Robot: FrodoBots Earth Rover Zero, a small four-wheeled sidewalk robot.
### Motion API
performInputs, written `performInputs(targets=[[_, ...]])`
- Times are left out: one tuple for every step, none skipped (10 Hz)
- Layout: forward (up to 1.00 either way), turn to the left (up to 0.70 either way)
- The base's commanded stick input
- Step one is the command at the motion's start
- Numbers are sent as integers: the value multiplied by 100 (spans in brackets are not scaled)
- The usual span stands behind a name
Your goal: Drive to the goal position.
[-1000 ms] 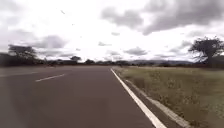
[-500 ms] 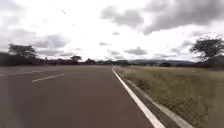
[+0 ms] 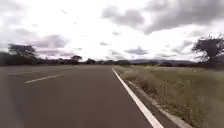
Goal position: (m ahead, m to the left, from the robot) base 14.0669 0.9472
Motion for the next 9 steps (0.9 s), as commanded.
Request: performInputs(targets=[[70, 0], [70, 0], [70, 0], [70, 0], [70, 0], [70, 0], [70, 0], [70, 0], [70, 0]])
